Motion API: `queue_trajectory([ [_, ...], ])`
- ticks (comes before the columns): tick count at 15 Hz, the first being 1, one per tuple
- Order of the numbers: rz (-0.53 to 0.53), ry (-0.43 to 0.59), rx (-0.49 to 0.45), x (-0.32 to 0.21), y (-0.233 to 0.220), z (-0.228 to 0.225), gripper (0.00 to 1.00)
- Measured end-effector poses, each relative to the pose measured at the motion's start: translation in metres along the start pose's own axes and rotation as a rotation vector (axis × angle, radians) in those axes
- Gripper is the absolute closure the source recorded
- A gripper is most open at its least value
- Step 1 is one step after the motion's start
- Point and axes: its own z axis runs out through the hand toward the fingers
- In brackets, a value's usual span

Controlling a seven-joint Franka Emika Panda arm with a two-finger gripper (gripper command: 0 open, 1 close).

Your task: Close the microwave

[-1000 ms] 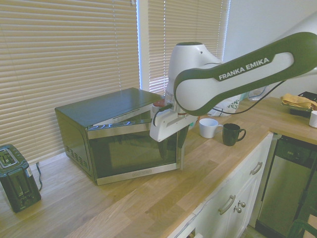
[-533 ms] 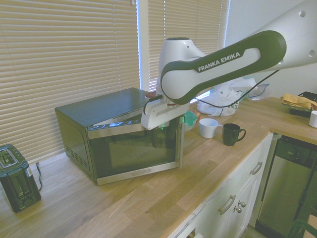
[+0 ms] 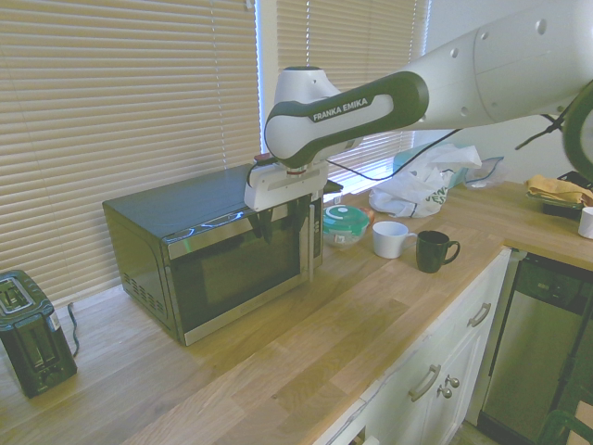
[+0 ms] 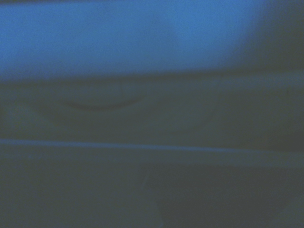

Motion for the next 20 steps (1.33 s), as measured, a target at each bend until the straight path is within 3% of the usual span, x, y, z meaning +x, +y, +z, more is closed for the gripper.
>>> queue_trajectory([
  [6, -0.031, -0.054, -0.014, 0.021, -0.011, -0.002, 0.00],
  [11, -0.088, -0.048, -0.022, -0.017, -0.029, 0.021, 0.00],
  [20, -0.116, -0.033, -0.052, -0.101, 0.044, 0.048, 0.00],
])
